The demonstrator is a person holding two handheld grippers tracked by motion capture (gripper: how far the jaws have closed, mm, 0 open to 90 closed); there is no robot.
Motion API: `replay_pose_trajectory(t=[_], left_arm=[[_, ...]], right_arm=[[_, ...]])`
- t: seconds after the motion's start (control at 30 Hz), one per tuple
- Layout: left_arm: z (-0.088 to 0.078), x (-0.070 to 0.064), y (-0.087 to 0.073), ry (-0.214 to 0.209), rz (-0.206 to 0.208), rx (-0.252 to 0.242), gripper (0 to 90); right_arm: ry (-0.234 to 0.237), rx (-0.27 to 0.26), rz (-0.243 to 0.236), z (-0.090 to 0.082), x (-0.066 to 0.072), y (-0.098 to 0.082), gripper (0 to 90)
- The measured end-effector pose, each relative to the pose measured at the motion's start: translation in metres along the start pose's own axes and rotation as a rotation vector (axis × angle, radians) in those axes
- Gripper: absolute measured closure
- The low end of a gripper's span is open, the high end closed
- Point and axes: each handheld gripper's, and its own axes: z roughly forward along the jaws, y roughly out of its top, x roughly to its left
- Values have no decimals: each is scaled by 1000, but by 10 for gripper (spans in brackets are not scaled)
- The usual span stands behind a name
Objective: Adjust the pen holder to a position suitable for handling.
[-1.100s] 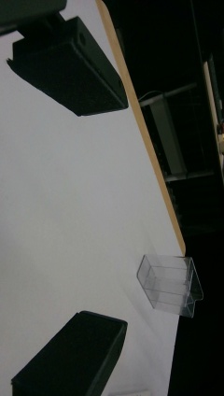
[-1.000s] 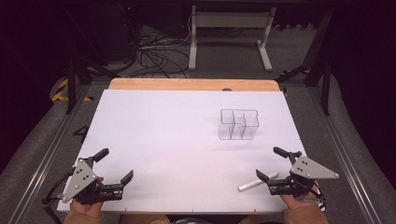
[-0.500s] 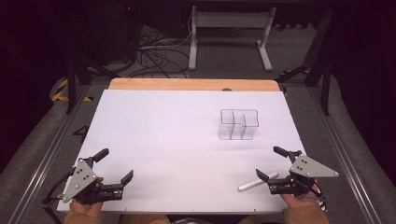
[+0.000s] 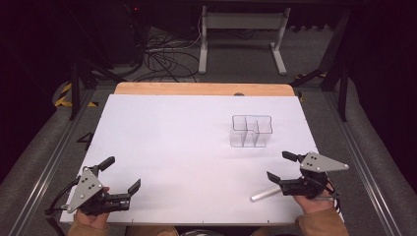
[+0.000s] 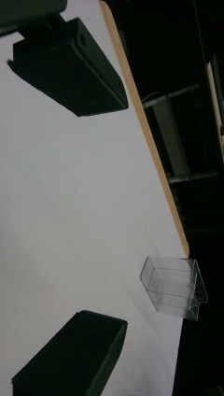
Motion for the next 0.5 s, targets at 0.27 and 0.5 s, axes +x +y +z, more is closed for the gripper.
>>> replay_pose_trajectory(t=[0.27,0.5], left_arm=[[0,0,0,1,1,-2,10],[2,0,-1,-2,4,7,10]], right_arm=[[1,9,-35,4,-7,16,127],[9,16,-73,17,-10,32,118]])
